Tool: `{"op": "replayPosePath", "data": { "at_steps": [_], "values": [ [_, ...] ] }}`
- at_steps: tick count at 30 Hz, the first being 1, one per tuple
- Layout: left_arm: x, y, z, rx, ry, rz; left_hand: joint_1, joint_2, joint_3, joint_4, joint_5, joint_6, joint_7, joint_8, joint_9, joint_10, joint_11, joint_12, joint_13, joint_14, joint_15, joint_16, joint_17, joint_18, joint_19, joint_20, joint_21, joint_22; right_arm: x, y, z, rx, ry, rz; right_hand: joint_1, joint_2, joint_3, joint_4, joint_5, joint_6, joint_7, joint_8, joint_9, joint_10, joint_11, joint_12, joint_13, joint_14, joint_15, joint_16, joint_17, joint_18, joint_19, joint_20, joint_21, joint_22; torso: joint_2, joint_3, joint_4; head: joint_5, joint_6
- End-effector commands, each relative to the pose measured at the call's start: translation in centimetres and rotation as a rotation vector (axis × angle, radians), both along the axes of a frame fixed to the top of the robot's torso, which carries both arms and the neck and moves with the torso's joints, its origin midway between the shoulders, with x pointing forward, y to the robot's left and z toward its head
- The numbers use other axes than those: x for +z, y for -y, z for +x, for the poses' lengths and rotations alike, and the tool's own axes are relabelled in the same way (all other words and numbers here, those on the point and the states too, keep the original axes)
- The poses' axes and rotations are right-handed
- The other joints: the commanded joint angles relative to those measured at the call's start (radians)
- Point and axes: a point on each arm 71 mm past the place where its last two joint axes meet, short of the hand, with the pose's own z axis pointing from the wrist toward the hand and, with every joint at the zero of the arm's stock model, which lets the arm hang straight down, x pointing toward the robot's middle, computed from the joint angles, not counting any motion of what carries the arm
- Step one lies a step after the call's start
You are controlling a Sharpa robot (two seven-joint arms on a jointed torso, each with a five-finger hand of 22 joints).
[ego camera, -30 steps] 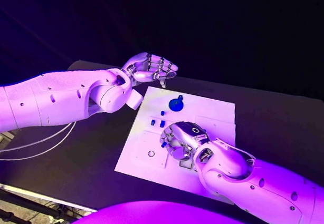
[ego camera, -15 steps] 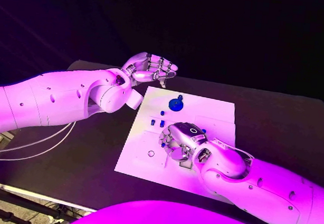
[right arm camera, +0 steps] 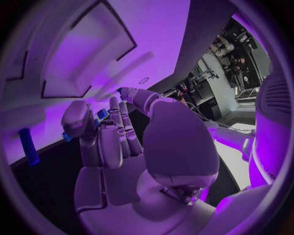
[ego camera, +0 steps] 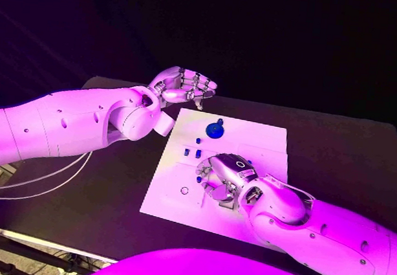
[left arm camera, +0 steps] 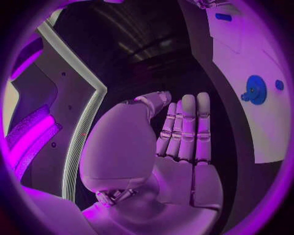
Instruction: Assemble the parts on the task board
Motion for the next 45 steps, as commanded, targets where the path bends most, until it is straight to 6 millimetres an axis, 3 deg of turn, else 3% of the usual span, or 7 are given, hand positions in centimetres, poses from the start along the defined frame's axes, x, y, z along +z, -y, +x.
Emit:
{"op": "replayPosePath", "data": {
  "at_steps": [1, 9, 17, 21, 23, 29, 45],
  "values": [
    [0.1, 0.1, 0.0, -0.010, -0.001, -0.006, 0.002, 0.009, -0.007, 0.000, 0.003, -0.002, 0.006, 0.007, -0.001, -0.007, -0.001, -0.003, -0.001, -0.003, 0.001, -0.007, -0.002, 0.014, 0.006, 0.003, -0.004, -0.001, 0.7, 0.5, -0.4, -0.009, 0.020, 0.047, 0.000, -0.008, -0.005, -0.001, -0.003, -0.010, 0.000, -0.004, -0.001, -0.007, 0.000, 0.007, -0.002, 0.035, 0.009, -0.004, -0.003, 0.012, -0.008, 0.000, -0.005, 0.022, -0.001, -0.0007, -0.0010, -0.003, 0.004],
    [0.0, -0.1, 0.0, -0.009, -0.002, -0.004, 0.002, 0.009, -0.007, 0.000, 0.003, -0.002, 0.006, 0.007, -0.001, -0.007, -0.001, -0.003, -0.001, -0.003, 0.001, -0.007, -0.002, 0.014, 0.006, 0.003, -0.004, -0.001, 3.2, 3.0, -0.4, -0.044, 0.047, 0.078, 0.003, -0.006, -0.011, -0.001, -0.003, 0.000, 0.003, -0.002, -0.001, -0.005, -0.002, 0.021, 0.000, 0.037, 0.008, -0.001, 0.001, 0.010, 0.000, 0.000, 0.008, 0.027, -0.002, 0.0003, -0.0035, -0.016, 0.019],
    [0.0, -0.3, 0.0, -0.006, -0.003, -0.003, 0.002, 0.009, -0.007, 0.000, 0.003, -0.002, 0.006, 0.007, -0.001, -0.007, -0.001, -0.003, -0.001, -0.003, 0.001, -0.007, -0.002, 0.014, 0.006, 0.003, -0.004, -0.001, 5.6, 7.1, 1.6, -0.126, 0.049, 0.039, 0.000, -0.010, -0.018, 0.003, -0.003, 0.007, 0.005, -0.001, -0.002, 0.000, -0.003, 0.036, 0.002, 0.041, 0.007, 0.007, 0.013, 0.005, 0.012, 0.000, 0.032, 0.037, -0.004, 0.0001, -0.0094, -0.030, 0.033],
    [0.0, -0.3, 0.0, -0.006, -0.004, -0.002, 0.002, 0.009, -0.007, 0.000, 0.003, -0.002, 0.006, 0.007, -0.001, -0.007, -0.001, -0.003, -0.001, -0.003, 0.001, -0.007, -0.002, 0.014, 0.006, 0.003, -0.004, -0.001, 6.1, 9.0, 2.8, -0.170, 0.031, -0.003, -0.010, -0.021, -0.039, 0.011, -0.003, 0.003, 0.002, -0.008, -0.005, -0.015, -0.003, 0.045, 0.000, 0.043, 0.008, 0.008, 0.014, 0.006, 0.012, 0.000, 0.025, 0.034, -0.005, 0.0001, -0.0104, -0.036, 0.038],
    [0.0, -0.3, 0.0, -0.006, -0.004, -0.002, 0.002, 0.009, -0.007, 0.000, 0.003, -0.002, 0.006, 0.007, -0.001, -0.007, -0.001, -0.003, -0.001, -0.003, 0.001, -0.007, -0.002, 0.014, 0.006, 0.003, -0.004, -0.001, 6.1, 9.6, 3.4, -0.184, 0.021, -0.024, -0.009, -0.018, -0.083, 0.023, -0.001, -0.011, -0.003, -0.021, -0.012, -0.054, 0.000, 0.052, -0.005, 0.036, 0.010, -0.004, -0.009, 0.010, 0.002, 0.003, -0.008, 0.020, -0.004, 0.0003, -0.0094, -0.039, 0.041],
    [0.0, -0.1, 0.0, -0.013, -0.006, -0.005, 0.002, 0.009, -0.007, 0.000, 0.003, -0.002, 0.006, 0.007, -0.001, -0.007, -0.001, -0.003, -0.001, -0.003, 0.001, -0.007, -0.002, 0.014, 0.006, 0.003, -0.004, -0.001, 5.6, 10.2, 4.3, -0.196, 0.011, -0.069, 0.017, -0.005, -0.133, 0.033, 0.002, -0.009, -0.006, -0.031, -0.020, -0.086, 0.004, 0.072, -0.011, 0.032, 0.013, -0.011, -0.022, 0.014, -0.005, 0.005, -0.036, 0.008, -0.003, 0.0005, -0.0088, -0.043, 0.042],
    [0.0, -0.1, -0.1, -0.014, -0.010, -0.004, 0.002, 0.009, -0.007, 0.000, 0.003, -0.002, 0.006, 0.007, -0.001, -0.007, -0.001, -0.003, -0.001, -0.003, 0.001, -0.007, -0.002, 0.014, 0.006, 0.003, -0.004, -0.001, 4.1, 9.6, 5.2, -0.192, 0.006, -0.132, 0.046, 0.012, -0.132, 0.036, 0.004, 0.014, 0.000, -0.029, -0.023, -0.073, -0.001, 0.109, -0.011, 0.036, 0.010, -0.005, -0.016, 0.010, 0.011, 0.003, -0.014, 0.018, -0.003, -0.0006, -0.0082, -0.042, 0.033]
  ]
}}
